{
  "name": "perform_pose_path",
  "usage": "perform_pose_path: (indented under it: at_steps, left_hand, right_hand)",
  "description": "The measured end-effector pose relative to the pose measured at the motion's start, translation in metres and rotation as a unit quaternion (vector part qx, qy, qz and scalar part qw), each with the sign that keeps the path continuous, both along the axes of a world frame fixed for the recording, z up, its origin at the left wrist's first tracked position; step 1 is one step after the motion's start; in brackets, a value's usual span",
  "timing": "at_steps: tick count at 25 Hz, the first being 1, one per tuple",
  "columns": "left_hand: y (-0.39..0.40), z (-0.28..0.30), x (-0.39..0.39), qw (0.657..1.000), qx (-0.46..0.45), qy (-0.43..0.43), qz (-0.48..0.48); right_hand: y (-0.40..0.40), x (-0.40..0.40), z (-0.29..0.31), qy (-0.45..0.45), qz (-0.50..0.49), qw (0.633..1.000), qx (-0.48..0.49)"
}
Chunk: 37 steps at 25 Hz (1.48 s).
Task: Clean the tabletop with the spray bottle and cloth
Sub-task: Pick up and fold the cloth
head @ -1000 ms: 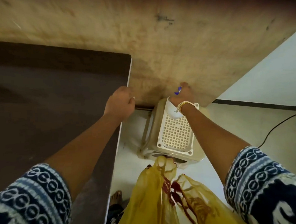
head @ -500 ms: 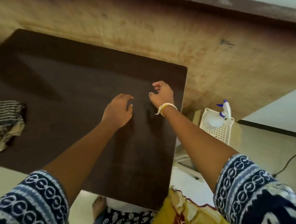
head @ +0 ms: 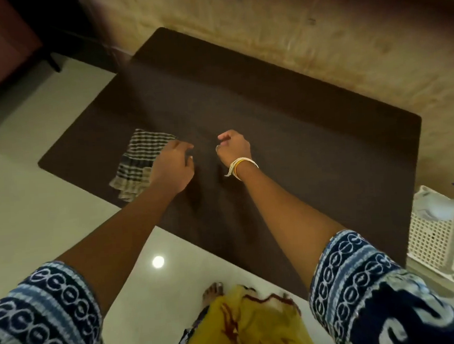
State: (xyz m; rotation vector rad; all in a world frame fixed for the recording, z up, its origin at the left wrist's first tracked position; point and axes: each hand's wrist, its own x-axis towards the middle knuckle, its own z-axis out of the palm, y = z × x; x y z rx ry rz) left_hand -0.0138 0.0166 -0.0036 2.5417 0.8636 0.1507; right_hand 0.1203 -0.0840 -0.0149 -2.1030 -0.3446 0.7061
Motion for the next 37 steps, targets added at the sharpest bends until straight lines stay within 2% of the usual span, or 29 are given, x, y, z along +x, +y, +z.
perform_pose_path:
  at_steps: [4, 9, 15, 16, 17, 19, 21, 23, 25, 28, 32, 37]
  left_hand:
    - [0.04, -0.007, -0.024, 0.991, 0.002, 0.057, 0.121]
    - [0.068, -0.008, -0.026, 0.954, -0.127, 0.121, 0.243]
    - [0.06, -0.009, -0.013, 0.898, -0.316, 0.062, 0.3]
    - [0.051, -0.009, -0.008, 0.873, -0.377, 0.021, 0.309]
    - [0.04, -0.007, -0.003, 0.834, -0.45, -0.024, 0.319]
    - [0.02, -0.004, 0.009, 0.75, -0.573, -0.095, 0.316]
    - [-0.004, 0.001, 0.027, 0.703, -0.639, -0.137, 0.28]
    - [-0.032, 0.008, 0.049, 0.688, -0.662, -0.165, 0.247]
    - [-0.069, 0.013, 0.074, 0.661, -0.685, -0.19, 0.238]
    - [-0.126, 0.014, 0.108, 0.635, -0.708, -0.199, 0.237]
    - [-0.225, 0.01, 0.158, 0.597, -0.744, -0.198, 0.226]
    - [-0.353, 0.004, 0.227, 0.597, -0.75, -0.177, 0.223]
  right_hand:
    - [0.05, -0.029, -0.014, 0.05, 0.024, 0.998, -0.021]
    - [0.093, -0.039, -0.037, 0.142, -0.014, 0.989, -0.04]
    - [0.087, -0.038, -0.045, 0.273, -0.028, 0.962, -0.014]
    - [0.079, -0.035, -0.042, 0.28, -0.023, 0.96, -0.011]
    - [0.068, -0.031, -0.038, 0.286, -0.022, 0.958, -0.008]
    - [0.039, -0.018, -0.022, 0.289, -0.027, 0.957, 0.014]
    - [0.004, -0.001, -0.006, 0.281, -0.031, 0.956, 0.07]
    - [-0.033, 0.012, 0.008, 0.313, -0.033, 0.938, 0.142]
    - [-0.076, 0.026, 0.022, 0.384, -0.012, 0.902, 0.198]
    - [-0.146, 0.057, 0.027, 0.442, 0.021, 0.875, 0.196]
    - [-0.253, 0.108, 0.027, 0.43, 0.032, 0.894, 0.117]
    - [-0.396, 0.166, 0.026, 0.435, 0.014, 0.896, 0.082]
